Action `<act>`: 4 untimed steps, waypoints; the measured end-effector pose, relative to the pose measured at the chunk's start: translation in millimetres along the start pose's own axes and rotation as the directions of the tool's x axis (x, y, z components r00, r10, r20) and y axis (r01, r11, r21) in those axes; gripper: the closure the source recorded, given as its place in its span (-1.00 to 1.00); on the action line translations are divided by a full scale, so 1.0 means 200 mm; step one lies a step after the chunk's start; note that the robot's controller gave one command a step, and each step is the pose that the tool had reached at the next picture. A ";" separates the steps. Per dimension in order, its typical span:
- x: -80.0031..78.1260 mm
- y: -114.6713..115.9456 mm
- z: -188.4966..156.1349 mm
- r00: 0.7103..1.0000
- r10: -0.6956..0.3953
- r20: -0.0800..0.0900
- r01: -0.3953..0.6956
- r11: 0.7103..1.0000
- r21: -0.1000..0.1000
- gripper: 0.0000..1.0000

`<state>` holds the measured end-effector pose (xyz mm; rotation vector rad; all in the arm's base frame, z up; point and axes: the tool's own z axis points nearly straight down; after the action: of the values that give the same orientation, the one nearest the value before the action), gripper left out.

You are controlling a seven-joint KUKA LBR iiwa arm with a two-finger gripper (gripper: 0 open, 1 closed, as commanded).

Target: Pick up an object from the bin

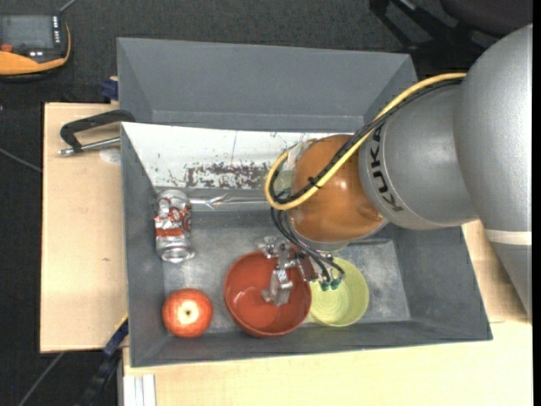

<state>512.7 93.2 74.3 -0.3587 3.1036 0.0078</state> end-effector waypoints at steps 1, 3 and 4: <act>0.02 0.02 -0.17 0.996 0.090 0.021 -0.090 0.996 -0.002 1.00; -0.26 0.14 -0.02 0.884 -0.465 0.039 0.465 0.885 0.015 1.00; -0.37 -0.04 -0.58 0.906 -0.420 0.053 0.420 0.907 0.020 1.00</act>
Offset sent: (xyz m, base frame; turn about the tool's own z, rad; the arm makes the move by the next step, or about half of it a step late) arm -0.0106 0.0016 0.0305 0.0875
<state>585.5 101.1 191.6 -0.9991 2.8994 -0.0008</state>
